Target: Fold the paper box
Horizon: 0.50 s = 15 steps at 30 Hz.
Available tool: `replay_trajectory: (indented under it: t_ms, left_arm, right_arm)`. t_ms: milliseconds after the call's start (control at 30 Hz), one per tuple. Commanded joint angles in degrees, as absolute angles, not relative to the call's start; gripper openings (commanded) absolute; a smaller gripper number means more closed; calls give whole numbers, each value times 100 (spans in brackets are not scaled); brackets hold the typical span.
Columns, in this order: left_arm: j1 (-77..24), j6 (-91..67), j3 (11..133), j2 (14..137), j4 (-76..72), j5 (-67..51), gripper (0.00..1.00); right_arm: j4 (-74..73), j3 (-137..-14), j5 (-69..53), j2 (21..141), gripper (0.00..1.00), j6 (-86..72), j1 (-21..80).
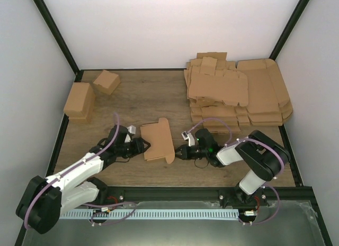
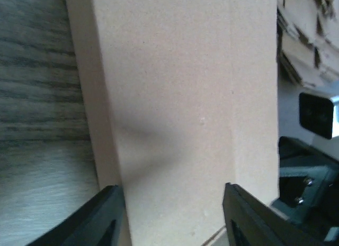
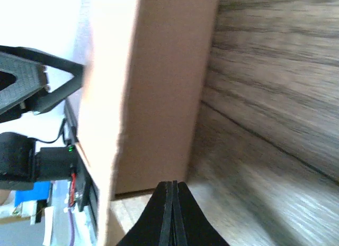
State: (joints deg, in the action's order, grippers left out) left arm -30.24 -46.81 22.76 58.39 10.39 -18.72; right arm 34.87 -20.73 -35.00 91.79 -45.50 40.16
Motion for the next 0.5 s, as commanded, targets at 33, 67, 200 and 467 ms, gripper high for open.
replay_trajectory:
  t_ms: [33, 67, 200, 467]
  left_arm:
    - [-3005, -4882, 2276, 5928, 838, -2386, 47]
    - [-3008, -4888, 2276, 5958, 815, -2423, 45]
    - [-3007, -4967, 2234, 6074, 609, -2627, 41]
    - [-3014, -5217, 2087, 6179, 143, -2866, 38]
  right_arm:
    - [4473, -2174, -4179, 9463, 1, -4766, 4078]
    - [4555, -2194, -4254, 9524, 1, -4797, 4085]
    - [4721, -2259, -4415, 9696, 1, -4923, 4173]
    - [4629, -2305, -4373, 9726, 1, -4952, 4254]
